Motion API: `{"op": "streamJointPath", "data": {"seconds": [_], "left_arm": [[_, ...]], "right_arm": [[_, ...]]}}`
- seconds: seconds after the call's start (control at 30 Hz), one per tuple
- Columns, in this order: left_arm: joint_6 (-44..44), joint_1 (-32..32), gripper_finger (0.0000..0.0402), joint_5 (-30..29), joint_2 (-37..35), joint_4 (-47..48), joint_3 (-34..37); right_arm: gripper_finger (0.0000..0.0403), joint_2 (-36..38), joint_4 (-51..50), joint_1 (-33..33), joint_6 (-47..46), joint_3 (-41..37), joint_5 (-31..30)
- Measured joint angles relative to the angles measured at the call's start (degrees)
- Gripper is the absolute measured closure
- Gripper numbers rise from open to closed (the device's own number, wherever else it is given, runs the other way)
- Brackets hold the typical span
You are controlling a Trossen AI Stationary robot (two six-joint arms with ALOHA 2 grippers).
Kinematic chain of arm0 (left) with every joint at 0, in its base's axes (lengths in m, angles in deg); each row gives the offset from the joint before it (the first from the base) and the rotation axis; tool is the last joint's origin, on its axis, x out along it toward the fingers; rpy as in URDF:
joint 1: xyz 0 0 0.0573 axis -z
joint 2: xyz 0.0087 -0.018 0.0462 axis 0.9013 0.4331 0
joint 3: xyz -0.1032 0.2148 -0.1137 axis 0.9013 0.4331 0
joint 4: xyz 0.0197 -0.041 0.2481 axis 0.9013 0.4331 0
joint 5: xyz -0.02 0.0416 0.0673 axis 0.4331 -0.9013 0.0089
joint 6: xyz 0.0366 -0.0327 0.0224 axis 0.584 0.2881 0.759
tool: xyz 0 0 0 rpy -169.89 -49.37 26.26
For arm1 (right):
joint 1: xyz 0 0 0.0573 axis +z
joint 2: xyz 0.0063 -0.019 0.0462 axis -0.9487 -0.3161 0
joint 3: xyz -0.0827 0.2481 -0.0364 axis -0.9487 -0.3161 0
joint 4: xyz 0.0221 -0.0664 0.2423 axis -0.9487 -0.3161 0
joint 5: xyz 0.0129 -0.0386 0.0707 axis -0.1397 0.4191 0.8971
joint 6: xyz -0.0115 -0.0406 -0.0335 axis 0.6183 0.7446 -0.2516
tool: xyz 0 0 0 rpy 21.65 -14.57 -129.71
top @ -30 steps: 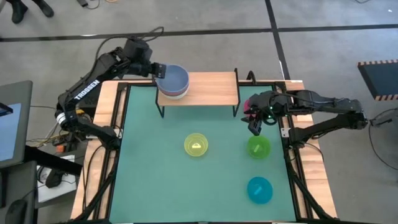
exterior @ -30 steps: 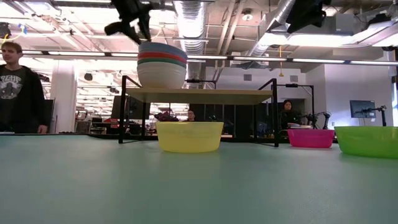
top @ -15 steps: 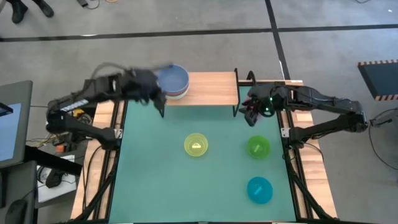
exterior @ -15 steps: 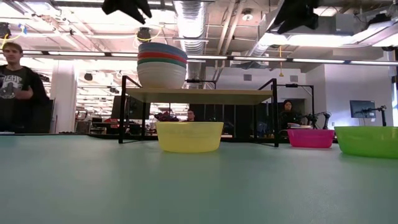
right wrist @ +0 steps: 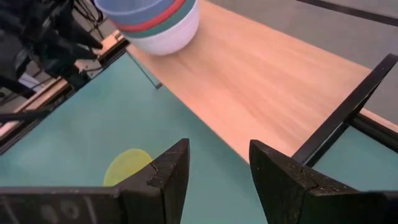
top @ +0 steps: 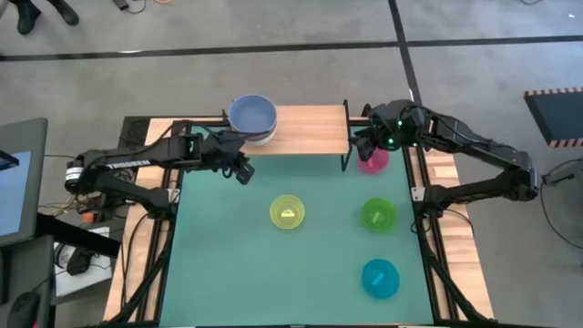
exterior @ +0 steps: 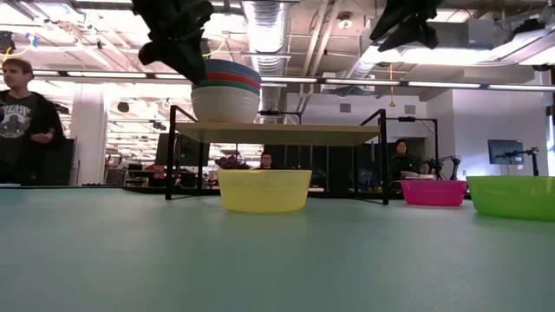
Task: Place and stack bowls onto a shelf
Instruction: Put the small yellow bowl on the shelf
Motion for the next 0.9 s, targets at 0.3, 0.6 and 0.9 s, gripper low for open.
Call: {"op": "streamJointPath", "data": {"seconds": [0.3, 0.6, 0.9], "left_arm": [[7.70, -6.44, 0.0316, 1.21, 1.04, -1.99, 0.05], [12.27, -10.27, 0.0316, 6.83, 2.57, -4.94, -0.23], [14.77, -6.84, 0.0316, 11.75, -3.37, 6.71, -12.32]], "right_arm": [[0.0211, 0.00, -0.03, -0.66, -0.38, 0.00, 0.10], [0.0211, 0.00, 1.59, -0.66, -1.24, 0.00, 0.12], [0.0211, 0.00, 1.79, -0.36, -1.72, 0.00, 0.12]]}}
